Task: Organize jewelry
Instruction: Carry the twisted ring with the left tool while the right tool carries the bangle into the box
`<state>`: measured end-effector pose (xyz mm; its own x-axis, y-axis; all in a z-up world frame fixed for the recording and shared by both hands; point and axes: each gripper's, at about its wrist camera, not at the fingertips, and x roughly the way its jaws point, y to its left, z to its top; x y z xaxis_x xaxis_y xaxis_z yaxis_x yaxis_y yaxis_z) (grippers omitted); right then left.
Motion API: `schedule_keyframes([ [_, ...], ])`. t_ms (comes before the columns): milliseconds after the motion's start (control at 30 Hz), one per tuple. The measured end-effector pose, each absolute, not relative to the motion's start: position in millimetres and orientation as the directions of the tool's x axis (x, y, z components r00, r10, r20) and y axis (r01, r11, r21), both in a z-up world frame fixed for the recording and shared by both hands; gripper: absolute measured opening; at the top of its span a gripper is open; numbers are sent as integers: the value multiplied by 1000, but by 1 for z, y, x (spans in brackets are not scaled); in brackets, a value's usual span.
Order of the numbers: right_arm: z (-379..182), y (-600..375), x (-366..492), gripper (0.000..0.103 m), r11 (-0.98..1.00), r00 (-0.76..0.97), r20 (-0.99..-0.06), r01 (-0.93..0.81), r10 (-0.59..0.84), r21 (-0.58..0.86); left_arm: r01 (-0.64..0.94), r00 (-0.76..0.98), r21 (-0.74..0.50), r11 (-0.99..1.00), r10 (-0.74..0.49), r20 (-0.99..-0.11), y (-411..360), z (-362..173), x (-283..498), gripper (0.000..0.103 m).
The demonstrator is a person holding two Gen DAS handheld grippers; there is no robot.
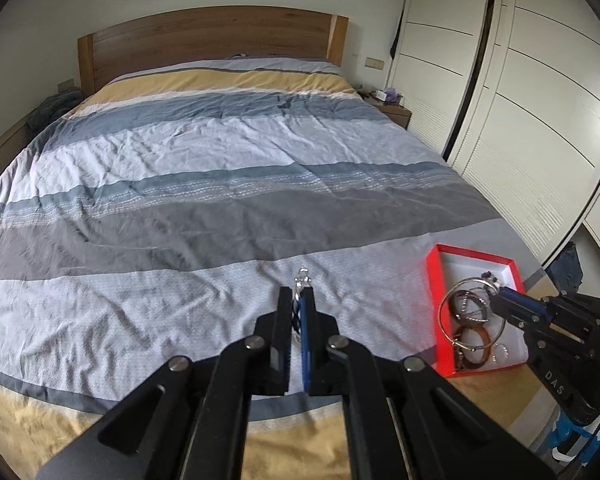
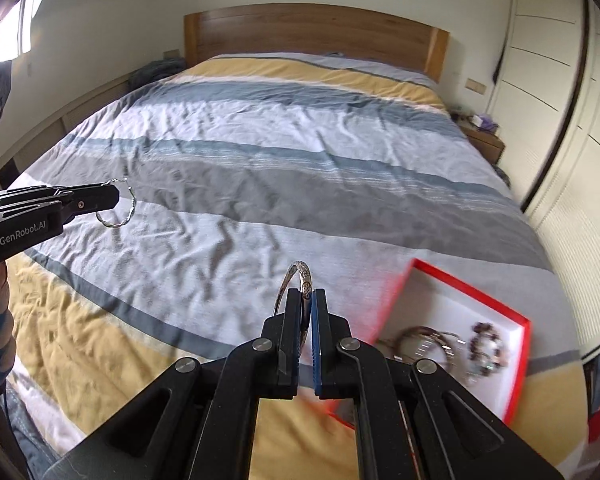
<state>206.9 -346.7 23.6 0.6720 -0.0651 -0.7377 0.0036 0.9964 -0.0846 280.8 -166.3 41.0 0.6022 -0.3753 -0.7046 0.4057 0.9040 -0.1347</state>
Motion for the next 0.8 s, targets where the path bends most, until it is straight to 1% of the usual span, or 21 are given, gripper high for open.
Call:
schedule_keyframes([
  [167, 20, -406, 188, 5, 992, 659, -741, 84, -127, -96, 491, 541, -158, 857, -442, -716, -237, 29, 268, 3],
  [300, 0, -446, 178, 5, 986, 631, -760, 134, -159, -94, 549, 472, -188, 814, -488, -734, -292, 7, 255, 3],
  [433, -25, -476, 173, 5, 983, 602, -782, 173, -159, -67, 588, 399, -219, 779, -515, -759, -336, -19, 241, 3],
  [567, -46, -498, 166, 5, 977, 588, -795, 210, -148, -26, 614, 325, -245, 750, -524, -787, -372, -47, 229, 3],
  [800, -76, -521, 157, 5, 965, 553, -816, 262, -168, -21, 633, 287, -210, 745, -477, -831, -406, -82, 217, 3],
])
